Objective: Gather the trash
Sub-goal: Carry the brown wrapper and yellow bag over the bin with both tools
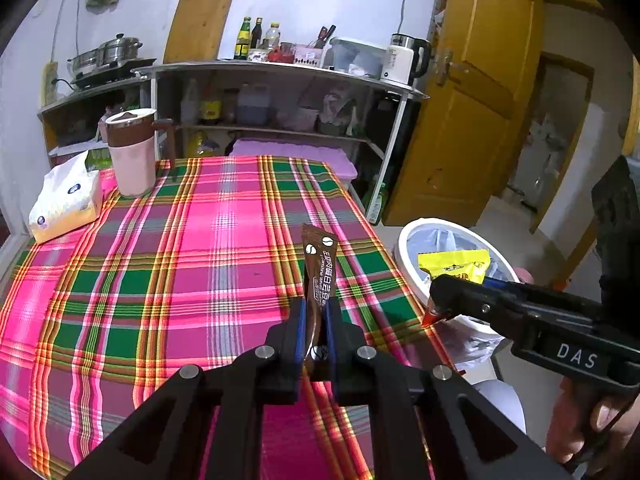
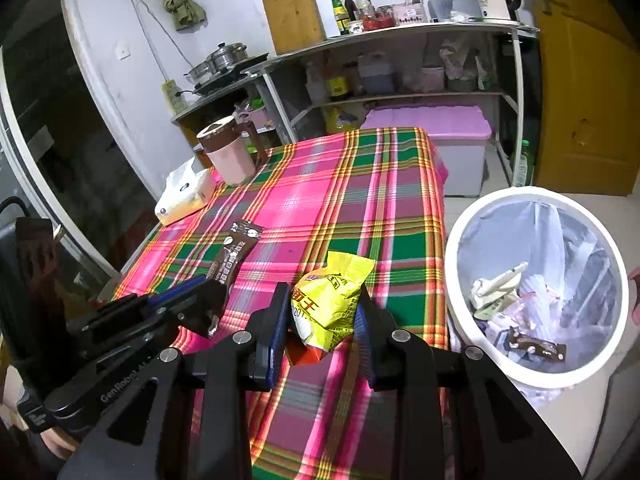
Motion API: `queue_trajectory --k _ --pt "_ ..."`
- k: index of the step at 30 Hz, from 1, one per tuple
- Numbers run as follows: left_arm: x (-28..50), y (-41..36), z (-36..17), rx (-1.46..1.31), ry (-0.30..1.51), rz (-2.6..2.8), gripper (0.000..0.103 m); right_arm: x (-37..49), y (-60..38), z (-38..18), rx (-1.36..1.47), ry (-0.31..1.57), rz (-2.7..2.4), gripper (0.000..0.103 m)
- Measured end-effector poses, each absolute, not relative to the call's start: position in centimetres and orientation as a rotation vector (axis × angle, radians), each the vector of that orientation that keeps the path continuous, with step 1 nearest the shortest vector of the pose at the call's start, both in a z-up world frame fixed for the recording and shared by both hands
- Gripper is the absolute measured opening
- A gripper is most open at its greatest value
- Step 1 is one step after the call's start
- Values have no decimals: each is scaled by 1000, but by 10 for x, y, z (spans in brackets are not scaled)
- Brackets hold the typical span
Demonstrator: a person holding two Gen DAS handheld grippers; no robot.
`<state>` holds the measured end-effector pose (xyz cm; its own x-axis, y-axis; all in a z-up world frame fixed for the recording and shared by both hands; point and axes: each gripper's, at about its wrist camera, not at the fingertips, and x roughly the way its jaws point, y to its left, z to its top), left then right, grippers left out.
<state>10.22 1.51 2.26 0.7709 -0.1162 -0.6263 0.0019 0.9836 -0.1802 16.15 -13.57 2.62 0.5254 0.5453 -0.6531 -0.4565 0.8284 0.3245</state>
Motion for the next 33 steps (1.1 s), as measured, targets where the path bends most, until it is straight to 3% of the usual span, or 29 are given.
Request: queue_trajectory --k 33 --pt "154 -68 14 -113 730 -272 10 185 -243 7 236 829 396 32"
